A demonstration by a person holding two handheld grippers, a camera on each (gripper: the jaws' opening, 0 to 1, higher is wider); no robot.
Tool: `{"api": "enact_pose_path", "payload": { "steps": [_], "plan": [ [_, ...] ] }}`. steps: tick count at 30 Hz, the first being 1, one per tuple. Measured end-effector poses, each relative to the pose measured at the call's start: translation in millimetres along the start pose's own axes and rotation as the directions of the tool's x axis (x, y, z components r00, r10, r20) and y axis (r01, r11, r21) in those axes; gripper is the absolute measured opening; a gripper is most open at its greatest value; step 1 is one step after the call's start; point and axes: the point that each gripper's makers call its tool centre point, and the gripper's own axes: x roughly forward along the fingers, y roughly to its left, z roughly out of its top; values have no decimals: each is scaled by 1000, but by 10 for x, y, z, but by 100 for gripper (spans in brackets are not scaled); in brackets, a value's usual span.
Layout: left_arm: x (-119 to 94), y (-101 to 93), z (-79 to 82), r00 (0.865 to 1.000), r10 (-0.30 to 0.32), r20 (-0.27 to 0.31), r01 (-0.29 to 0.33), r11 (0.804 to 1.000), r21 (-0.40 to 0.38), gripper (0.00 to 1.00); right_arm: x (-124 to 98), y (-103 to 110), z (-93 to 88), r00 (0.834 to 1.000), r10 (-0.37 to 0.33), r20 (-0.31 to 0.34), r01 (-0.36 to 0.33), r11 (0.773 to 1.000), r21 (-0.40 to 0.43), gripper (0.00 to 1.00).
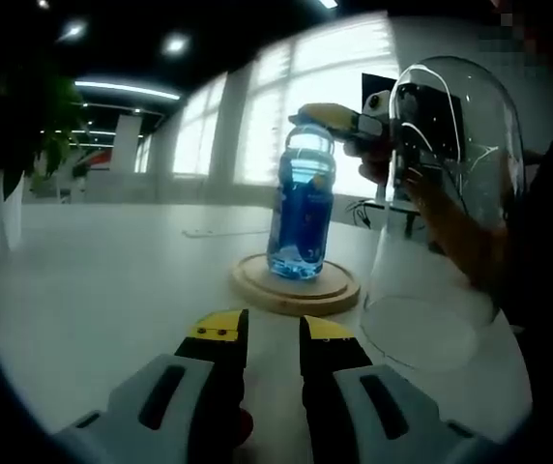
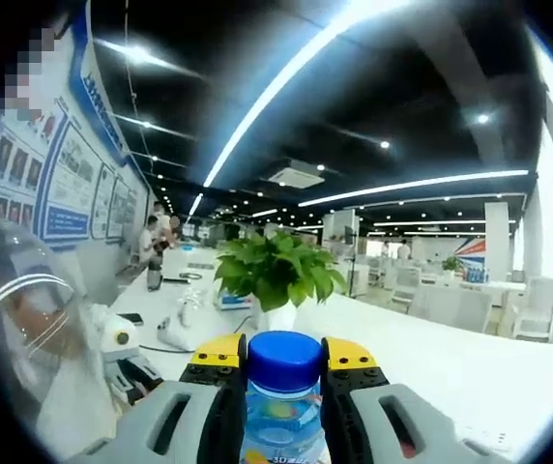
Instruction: Open the cover put in the Mizone put the cover back on
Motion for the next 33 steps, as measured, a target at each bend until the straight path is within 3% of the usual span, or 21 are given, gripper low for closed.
{"api": "enact_pose_path", "payload": {
  "steps": [33],
  "plan": [
    [2, 9, -8, 1000, 2, -4, -2, 1000, 2, 16, -1, 51, -39, 1000, 0, -10, 0, 1000, 13, 23]
  ]
}}
